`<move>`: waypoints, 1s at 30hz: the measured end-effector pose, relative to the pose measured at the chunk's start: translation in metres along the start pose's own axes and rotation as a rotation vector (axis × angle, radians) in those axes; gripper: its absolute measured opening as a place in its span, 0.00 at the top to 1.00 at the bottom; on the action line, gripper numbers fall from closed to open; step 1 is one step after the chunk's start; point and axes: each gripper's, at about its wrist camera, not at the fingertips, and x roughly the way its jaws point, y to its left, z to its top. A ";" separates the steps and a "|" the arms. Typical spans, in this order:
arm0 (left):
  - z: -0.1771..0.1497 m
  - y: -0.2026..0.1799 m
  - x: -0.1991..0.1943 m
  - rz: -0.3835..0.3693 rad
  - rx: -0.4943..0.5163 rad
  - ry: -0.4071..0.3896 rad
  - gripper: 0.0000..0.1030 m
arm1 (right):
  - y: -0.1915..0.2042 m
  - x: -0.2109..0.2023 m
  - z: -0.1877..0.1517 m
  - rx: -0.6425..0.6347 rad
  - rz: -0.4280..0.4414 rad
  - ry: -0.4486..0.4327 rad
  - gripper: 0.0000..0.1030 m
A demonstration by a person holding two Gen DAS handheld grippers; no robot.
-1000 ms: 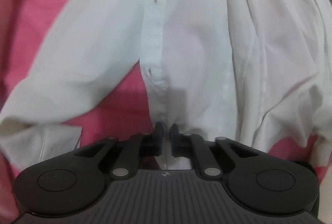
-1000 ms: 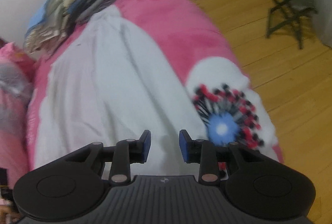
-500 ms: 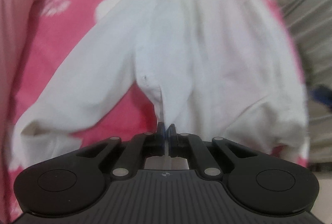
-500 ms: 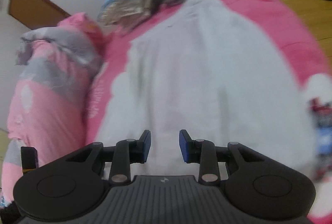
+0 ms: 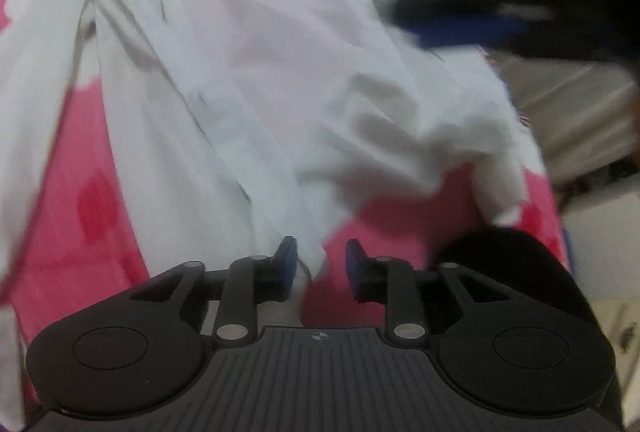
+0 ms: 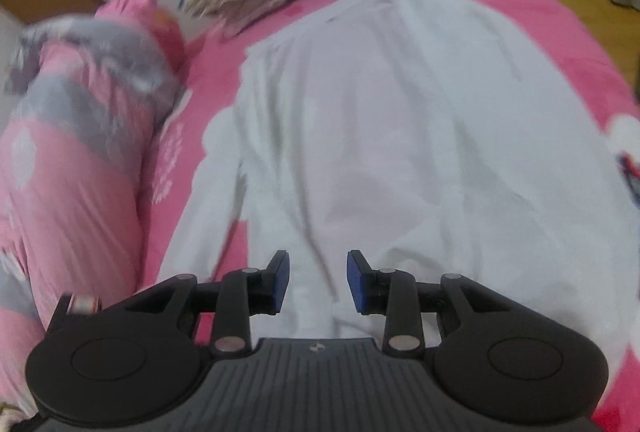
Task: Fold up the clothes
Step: 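Smooth the shirt front with the left gripper while the right gripper pinches the placket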
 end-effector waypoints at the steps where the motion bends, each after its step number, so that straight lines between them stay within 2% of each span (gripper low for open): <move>1: -0.006 0.001 -0.004 -0.016 -0.015 0.001 0.67 | 0.007 0.011 0.003 -0.016 0.004 0.018 0.65; 6: -0.028 0.022 -0.026 -0.041 -0.150 -0.002 0.67 | 0.051 0.070 0.014 -0.194 -0.013 0.082 0.64; 10: -0.035 0.047 -0.048 0.007 -0.248 -0.041 0.67 | 0.097 0.111 0.004 -0.477 -0.103 0.077 0.67; 12: -0.035 0.061 -0.058 0.035 -0.296 -0.072 0.67 | 0.103 0.134 -0.001 -0.558 -0.177 0.094 0.71; 14: -0.029 0.076 -0.065 0.049 -0.348 -0.114 0.67 | 0.091 0.146 0.001 -0.545 -0.224 0.120 0.96; 15: -0.025 0.083 -0.066 0.057 -0.368 -0.133 0.67 | 0.085 0.152 0.002 -0.538 -0.247 0.132 0.97; 18: -0.011 0.098 -0.061 0.057 -0.364 -0.148 0.67 | 0.062 0.124 0.020 -0.346 -0.125 0.082 0.98; 23: 0.002 0.110 -0.020 -0.011 -0.329 0.026 0.67 | -0.003 0.088 0.039 -0.008 0.046 -0.003 0.98; 26: 0.001 0.104 -0.004 -0.039 -0.310 0.076 0.67 | -0.042 0.084 0.042 0.153 0.131 0.002 0.97; 28: -0.002 0.105 -0.004 -0.064 -0.345 0.073 0.64 | -0.061 0.086 0.042 0.247 0.196 0.013 0.94; 30: -0.004 0.106 -0.004 -0.088 -0.379 0.071 0.61 | -0.075 0.090 0.042 0.306 0.222 0.032 0.91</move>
